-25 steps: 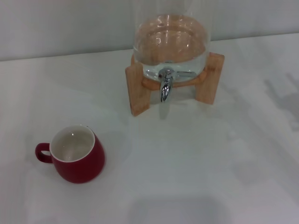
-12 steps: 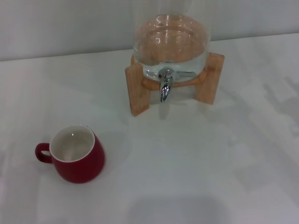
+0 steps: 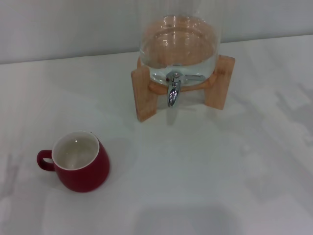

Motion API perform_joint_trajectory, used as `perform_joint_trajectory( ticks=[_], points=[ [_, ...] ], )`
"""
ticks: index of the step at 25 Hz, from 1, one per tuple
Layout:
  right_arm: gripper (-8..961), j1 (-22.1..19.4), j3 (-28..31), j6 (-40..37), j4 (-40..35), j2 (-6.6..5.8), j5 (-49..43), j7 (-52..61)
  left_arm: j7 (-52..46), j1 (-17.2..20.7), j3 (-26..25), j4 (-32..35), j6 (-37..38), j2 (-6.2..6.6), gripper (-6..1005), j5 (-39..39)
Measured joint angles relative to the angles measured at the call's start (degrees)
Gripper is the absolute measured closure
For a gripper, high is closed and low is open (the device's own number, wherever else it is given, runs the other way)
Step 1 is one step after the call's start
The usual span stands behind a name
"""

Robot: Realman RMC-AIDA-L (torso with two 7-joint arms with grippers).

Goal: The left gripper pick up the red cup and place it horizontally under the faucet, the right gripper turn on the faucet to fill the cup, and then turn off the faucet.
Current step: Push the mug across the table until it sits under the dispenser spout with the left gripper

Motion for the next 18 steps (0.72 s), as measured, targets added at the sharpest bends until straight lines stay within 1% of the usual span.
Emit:
perform_joint_trajectory(
  ticks=[3, 12, 18],
  points=[
    [195, 0.0, -0.2, 0.0, 0.1, -0.01, 0.0, 0.0, 0.9, 1.2, 0.9, -0.1, -0.4, -0.08, 188, 0.0],
    [196, 0.0, -1.1, -1.0, 0.6, -0.01, 0.0, 0.0, 0.9, 2.2, 4.5, 0.1, -0.7, -0.04, 194, 0.0],
    [196, 0.0, -1.3, -1.2, 0.8, -0.01, 0.0, 0.1, 0.7, 2.5, 5.9, 0.0, -1.3, -0.05, 197, 0.0]
  ],
)
